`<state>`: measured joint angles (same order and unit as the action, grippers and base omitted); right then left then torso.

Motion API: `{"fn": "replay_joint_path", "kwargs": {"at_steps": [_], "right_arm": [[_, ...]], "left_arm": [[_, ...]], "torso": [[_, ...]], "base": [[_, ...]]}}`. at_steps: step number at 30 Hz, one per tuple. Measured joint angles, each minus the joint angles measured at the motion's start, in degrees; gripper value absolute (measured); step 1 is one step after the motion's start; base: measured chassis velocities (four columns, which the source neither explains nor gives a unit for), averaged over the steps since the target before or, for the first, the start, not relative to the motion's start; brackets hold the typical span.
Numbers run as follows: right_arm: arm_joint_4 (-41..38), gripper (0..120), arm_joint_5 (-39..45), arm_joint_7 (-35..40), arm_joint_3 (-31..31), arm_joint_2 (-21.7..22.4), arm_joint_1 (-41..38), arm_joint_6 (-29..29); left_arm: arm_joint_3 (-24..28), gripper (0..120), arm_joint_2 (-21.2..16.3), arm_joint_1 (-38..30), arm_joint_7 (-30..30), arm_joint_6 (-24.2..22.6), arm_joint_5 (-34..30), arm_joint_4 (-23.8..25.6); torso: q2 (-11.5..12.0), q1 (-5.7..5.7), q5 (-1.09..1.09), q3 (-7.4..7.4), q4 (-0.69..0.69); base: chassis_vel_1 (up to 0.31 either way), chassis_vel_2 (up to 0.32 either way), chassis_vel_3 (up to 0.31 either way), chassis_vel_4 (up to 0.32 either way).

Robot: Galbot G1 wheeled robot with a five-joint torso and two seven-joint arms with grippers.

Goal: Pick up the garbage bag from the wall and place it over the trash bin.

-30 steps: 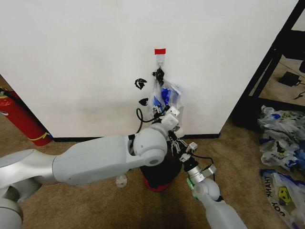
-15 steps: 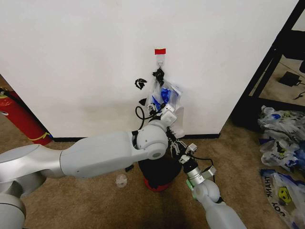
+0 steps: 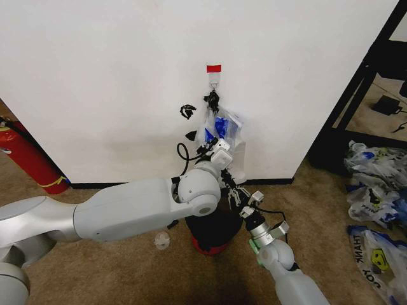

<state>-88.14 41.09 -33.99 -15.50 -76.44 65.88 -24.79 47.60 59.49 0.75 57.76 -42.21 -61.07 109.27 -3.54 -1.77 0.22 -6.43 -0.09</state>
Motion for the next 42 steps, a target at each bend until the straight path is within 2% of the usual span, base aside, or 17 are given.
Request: {"fn": "replay_joint_path", "kwargs": {"at_steps": [1, 5, 15, 21, 22, 26, 29, 30, 34, 39, 41, 42], "right_arm": [[0.00, 0, 0.00, 0.00, 0.00, 0.00, 0.00, 0.00], [0.03, 0, 0.10, 0.73, -0.28, 0.21, 0.13, -0.01], [-0.04, 0, 0.08, 1.16, -0.57, 0.39, 0.21, -0.02], [0.22, 0, 0.47, 2.09, -0.80, 0.44, -0.02, -0.59], [0.22, 0, 0.47, 2.09, -0.80, 0.44, -0.02, -0.59], [0.66, 0, 0.58, 2.15, -1.19, 1.34, -0.02, -0.97], [1.17, 0, 0.58, 2.20, -1.32, 1.73, 0.00, -1.22], [1.17, 0, 0.58, 2.20, -1.32, 1.73, 0.00, -1.22], [2.45, 0, 0.57, 2.96, -1.30, 1.69, -0.47, -1.78], [2.97, 0, 0.58, 3.08, -1.15, 1.65, -0.78, -2.22], [2.99, 0, 0.58, 1.85, -1.02, 2.42, -0.62, -2.61], [2.85, 5, 0.58, 0.64, -1.05, 2.95, -0.49, -2.72]], "left_arm": [[0.00, 16, 0.00, 0.00, 0.00, 0.00, 0.00, 0.00], [-0.62, 0, -0.43, 0.42, -1.04, 0.03, 0.22, -0.22], [-2.72, 0, -0.76, 1.54, -2.34, 0.05, -0.23, 0.65], [-12.04, 0, -2.73, 6.31, -2.75, 0.07, -2.83, 5.58], [-12.04, 0, -2.73, 6.31, -2.75, 0.07, -2.83, 5.58], [-18.55, 0, -5.99, 12.86, -4.85, 0.33, -3.59, 9.11], [-21.21, 0, -7.79, 18.25, -7.71, 2.55, -0.97, 10.31], [-21.21, 0, -7.79, 18.25, -7.71, 2.55, -0.97, 10.31], [-25.26, 0, -8.34, 25.41, -11.17, 6.53, 1.75, 10.93], [-27.85, 0, -7.83, 28.26, -13.77, 10.02, 3.78, 10.77], [-29.91, 0, -7.15, 29.53, -16.06, 13.63, 5.67, 9.98], [-30.53, 0, -6.91, 29.77, -16.87, 14.55, 6.14, 9.64]], "torso": [[0.00, 0.00, 0.00, 0.00, 0.00], [0.00, 0.00, 0.00, 0.00, 0.01], [0.00, 0.00, 0.00, 0.00, 0.00], [0.00, 0.00, 0.00, 0.00, 0.01], [0.00, 0.00, 0.00, 0.00, 0.01], [0.00, 0.00, 0.01, 0.00, 0.01], [0.00, 0.00, 0.01, 0.00, 0.01], [0.00, 0.00, 0.01, 0.00, 0.01], [0.00, 0.00, 0.02, 0.00, 0.01], [0.00, 0.00, 0.01, 0.00, 0.01], [0.00, 0.00, 0.01, 0.00, 0.00], [0.00, 0.00, 0.00, 0.00, 0.00]], "base": [[0.000, 0.000, 0.000, 0.000], [0.000, 0.000, 0.000, 0.000], [0.000, 0.000, 0.000, 0.000], [0.000, 0.000, 0.000, 0.000], [0.000, 0.000, 0.000, 0.000], [0.000, 0.000, 0.000, 0.000], [0.000, 0.000, 0.000, 0.000], [0.000, 0.000, 0.000, 0.000], [0.000, 0.000, 0.000, 0.000], [0.000, 0.000, 0.000, 0.000], [0.000, 0.000, 0.000, 0.000], [0.000, 0.000, 0.000, 0.000]]}}
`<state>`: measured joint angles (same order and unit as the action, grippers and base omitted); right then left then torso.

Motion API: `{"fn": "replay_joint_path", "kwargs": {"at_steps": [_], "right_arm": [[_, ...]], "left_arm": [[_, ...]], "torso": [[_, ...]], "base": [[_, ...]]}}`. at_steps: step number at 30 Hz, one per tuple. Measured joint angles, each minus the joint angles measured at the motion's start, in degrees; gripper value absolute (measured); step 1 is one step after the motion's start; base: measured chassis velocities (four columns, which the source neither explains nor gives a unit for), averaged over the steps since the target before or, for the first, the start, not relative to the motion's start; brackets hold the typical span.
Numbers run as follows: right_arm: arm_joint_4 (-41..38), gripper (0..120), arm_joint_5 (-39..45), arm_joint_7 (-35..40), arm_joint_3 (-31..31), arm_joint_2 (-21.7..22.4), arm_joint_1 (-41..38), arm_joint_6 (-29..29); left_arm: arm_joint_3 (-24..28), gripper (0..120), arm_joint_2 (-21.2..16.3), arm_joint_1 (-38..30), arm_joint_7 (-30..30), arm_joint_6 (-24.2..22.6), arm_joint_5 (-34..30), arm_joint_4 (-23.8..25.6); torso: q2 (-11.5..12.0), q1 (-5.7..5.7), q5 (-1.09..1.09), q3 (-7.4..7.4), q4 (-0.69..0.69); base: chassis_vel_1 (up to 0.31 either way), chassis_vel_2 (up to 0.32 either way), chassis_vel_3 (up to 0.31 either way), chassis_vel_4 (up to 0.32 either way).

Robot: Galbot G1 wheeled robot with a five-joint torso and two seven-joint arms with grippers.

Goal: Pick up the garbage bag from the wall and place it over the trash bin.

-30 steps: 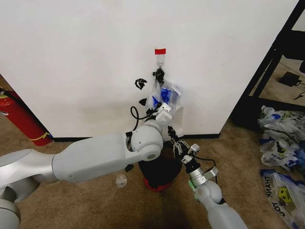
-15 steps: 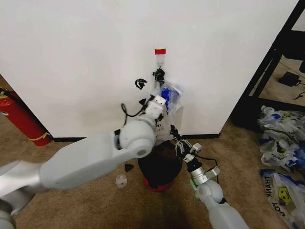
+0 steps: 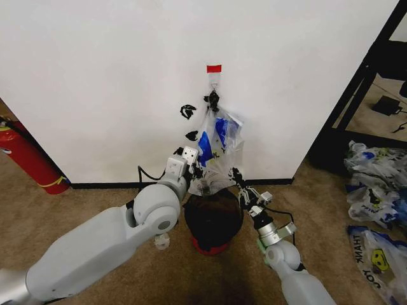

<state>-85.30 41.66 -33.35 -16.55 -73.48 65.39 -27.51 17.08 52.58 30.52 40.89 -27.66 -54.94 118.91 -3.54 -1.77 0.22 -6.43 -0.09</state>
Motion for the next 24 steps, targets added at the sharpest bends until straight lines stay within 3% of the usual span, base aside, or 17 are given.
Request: {"fn": "replay_joint_path", "kwargs": {"at_steps": [8, 11, 13, 18, 20, 24], "right_arm": [[-0.09, 34, -1.68, -14.11, -4.59, 6.70, 0.85, -0.36], [-0.25, 43, -2.29, -15.76, -6.34, 8.64, 0.82, -0.20], [-1.76, 51, -1.37, -13.22, -6.50, 9.80, 0.33, -0.20], [-8.86, 71, -3.05, 9.19, -1.34, 11.62, -4.41, 3.59], [-9.11, 74, -4.31, 10.75, -0.34, 11.84, -5.56, 4.10], [-6.42, 94, -11.07, 13.01, 5.01, 12.47, -12.60, 4.91]], "left_arm": [[-2.16, 0, 1.12, 0.30, -2.36, 1.82, 0.73, -0.60], [-2.44, 0, 1.29, 0.35, -2.55, 1.82, 0.84, -0.60], [-2.67, 0, 1.45, 0.54, -2.69, 1.80, 0.92, -0.60], [-2.83, 0, 2.03, 1.27, -3.13, 1.65, 1.62, -0.72], [-2.81, 0, 2.10, 1.34, -3.16, 1.60, 1.76, -0.74], [-2.65, 0, 2.42, 1.50, -3.20, 1.36, 2.04, -0.78]], "torso": [[0.00, 0.00, 0.00, 0.00, 0.00], [0.00, 0.00, 0.00, 0.00, -0.01], [0.00, 0.00, -0.01, 0.00, -0.02], [0.00, 0.00, 0.00, 0.00, 0.04], [0.00, 0.00, 0.01, -0.01, 0.03], [0.00, 0.00, 0.00, 0.00, 0.01]], "base": [[0.000, 0.000, 0.000, 0.000], [0.000, 0.000, 0.000, 0.000], [0.000, 0.000, 0.000, 0.000], [0.000, 0.000, 0.000, 0.000], [0.000, 0.000, 0.000, 0.000], [0.000, 0.000, 0.000, 0.000]]}}
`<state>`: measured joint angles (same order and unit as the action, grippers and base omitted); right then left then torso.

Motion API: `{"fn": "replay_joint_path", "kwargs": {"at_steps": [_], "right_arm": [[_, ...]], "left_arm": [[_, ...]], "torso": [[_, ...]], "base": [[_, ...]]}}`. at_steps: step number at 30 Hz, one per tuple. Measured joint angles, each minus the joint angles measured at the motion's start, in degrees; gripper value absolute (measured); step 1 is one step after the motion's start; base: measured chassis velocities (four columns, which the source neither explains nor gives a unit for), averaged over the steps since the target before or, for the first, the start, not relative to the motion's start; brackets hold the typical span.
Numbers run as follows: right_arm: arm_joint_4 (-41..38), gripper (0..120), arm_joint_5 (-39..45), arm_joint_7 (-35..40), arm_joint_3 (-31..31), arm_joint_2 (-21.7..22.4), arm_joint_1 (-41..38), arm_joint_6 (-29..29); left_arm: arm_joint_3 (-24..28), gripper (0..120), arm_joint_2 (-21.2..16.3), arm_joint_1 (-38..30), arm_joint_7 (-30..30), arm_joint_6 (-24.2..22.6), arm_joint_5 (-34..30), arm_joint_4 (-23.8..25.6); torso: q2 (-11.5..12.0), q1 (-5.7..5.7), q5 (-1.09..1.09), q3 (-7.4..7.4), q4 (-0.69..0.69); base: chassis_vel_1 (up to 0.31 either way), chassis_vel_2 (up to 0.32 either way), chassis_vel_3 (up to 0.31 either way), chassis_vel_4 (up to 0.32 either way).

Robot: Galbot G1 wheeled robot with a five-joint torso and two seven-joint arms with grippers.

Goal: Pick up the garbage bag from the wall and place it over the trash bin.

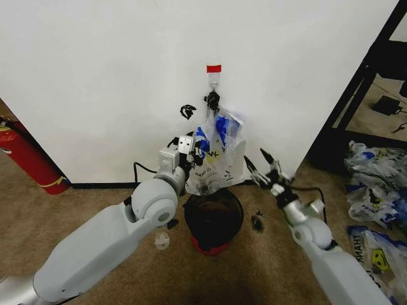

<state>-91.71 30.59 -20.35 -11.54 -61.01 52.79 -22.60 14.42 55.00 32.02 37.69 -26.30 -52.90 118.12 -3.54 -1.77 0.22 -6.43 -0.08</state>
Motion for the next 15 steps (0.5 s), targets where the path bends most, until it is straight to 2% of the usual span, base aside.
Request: {"fn": "replay_joint_path", "kwargs": {"at_steps": [3, 6, 12, 15], "right_arm": [[2.78, 98, -2.11, -0.26, 1.93, -0.09, -3.02, -0.23], [7.95, 100, -7.76, -1.96, 4.91, -0.97, -8.35, -0.97], [12.93, 98, -14.70, -2.83, 7.79, -2.14, -14.45, -0.97], [14.90, 93, -16.35, -1.77, 8.97, -2.82, -16.46, -0.23]], "left_arm": [[-0.01, 0, -0.02, 0.06, 0.00, -0.05, 0.08, -0.01], [-0.24, 0, -0.36, 0.16, 0.09, -0.28, 0.16, 0.07], [-0.89, 0, -0.59, 0.57, 0.11, -0.39, 0.22, 0.11], [-1.39, 0, -0.51, 1.23, 0.12, -0.40, 0.45, 0.11]], "torso": [[0.00, 0.00, 0.00, 0.00, 0.01], [0.00, 0.00, 0.00, -0.01, 0.00], [0.00, 0.00, 0.01, -0.01, 0.00], [0.00, 0.00, 0.00, -0.01, 0.00]], "base": [[0.000, 0.000, 0.000, 0.000], [0.000, 0.000, 0.000, 0.000], [0.000, 0.000, 0.000, 0.000], [0.000, 0.000, 0.000, 0.000]]}}
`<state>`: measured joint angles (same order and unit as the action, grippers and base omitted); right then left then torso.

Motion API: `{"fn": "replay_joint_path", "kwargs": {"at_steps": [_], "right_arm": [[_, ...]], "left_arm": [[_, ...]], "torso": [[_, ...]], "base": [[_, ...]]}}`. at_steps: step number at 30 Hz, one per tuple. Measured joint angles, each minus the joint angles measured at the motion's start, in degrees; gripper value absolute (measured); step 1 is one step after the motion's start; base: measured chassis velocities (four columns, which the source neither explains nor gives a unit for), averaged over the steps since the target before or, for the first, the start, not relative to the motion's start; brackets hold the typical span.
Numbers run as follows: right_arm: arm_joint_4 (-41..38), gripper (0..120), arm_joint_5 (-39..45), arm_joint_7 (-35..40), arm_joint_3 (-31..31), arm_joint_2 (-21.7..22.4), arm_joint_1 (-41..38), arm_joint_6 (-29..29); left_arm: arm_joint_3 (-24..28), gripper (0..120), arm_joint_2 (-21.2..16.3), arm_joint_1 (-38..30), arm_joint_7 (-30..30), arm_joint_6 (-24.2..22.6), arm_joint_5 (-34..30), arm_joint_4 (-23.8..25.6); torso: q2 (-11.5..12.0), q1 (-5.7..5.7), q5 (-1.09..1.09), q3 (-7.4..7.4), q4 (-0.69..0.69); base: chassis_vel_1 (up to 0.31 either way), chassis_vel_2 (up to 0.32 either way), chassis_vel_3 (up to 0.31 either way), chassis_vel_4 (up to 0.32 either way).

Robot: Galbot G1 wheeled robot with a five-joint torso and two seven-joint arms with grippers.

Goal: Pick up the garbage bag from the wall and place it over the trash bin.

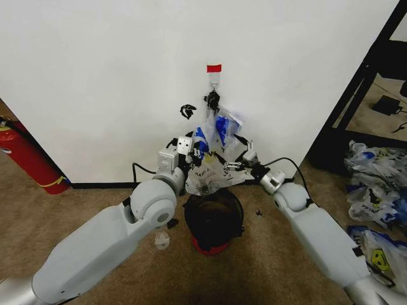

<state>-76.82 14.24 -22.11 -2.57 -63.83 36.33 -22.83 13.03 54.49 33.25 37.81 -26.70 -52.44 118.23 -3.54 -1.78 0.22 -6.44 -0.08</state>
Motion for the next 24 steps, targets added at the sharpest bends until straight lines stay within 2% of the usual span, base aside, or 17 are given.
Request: {"fn": "replay_joint_path", "kwargs": {"at_steps": [4, 9, 10, 17, 19, 24], "right_arm": [[0.73, 86, -1.14, 1.20, 0.28, -0.44, -0.73, 1.45], [0.67, 61, -2.27, 2.82, 0.19, -0.23, -0.92, 3.18], [0.67, 61, -2.27, 2.82, 0.19, -0.23, -0.92, 3.18], [-1.52, 33, -0.32, 7.30, -0.38, 0.84, 0.01, 6.10], [-1.83, 32, -0.16, 7.71, -0.52, 1.12, 0.25, 6.66], [-3.53, 7, 1.79, 8.15, -1.56, 2.40, 1.36, 7.78]], "left_arm": [[-0.34, 0, -0.12, 0.38, -0.05, 0.00, 0.22, -0.01], [-0.62, 0, -0.42, 0.42, -0.25, 0.03, 0.29, -0.12], [-0.62, 0, -0.42, 0.42, -0.25, 0.03, 0.29, -0.12], [-0.23, 0, -0.34, 0.33, -0.29, 0.05, 0.30, -0.09], [-0.20, 0, -0.39, 0.32, -0.29, 0.05, 0.30, -0.03], [-0.58, 0, -0.86, 0.60, -0.30, 0.05, 0.30, 0.40]], "torso": [[0.00, 0.00, 0.00, 0.00, 0.00], [0.00, 0.00, 0.00, 0.00, 0.00], [0.00, 0.00, 0.00, 0.00, 0.00], [0.00, 0.00, 0.00, 0.01, 0.00], [0.00, 0.00, 0.00, 0.01, 0.00], [0.00, 0.00, 0.00, 0.01, -0.01]], "base": [[0.000, 0.000, 0.000, 0.000], [0.000, 0.000, 0.000, 0.000], [0.000, 0.000, 0.000, 0.000], [0.000, 0.000, 0.000, 0.000], [0.000, 0.000, 0.000, 0.000], [0.000, 0.000, 0.000, 0.000]]}}
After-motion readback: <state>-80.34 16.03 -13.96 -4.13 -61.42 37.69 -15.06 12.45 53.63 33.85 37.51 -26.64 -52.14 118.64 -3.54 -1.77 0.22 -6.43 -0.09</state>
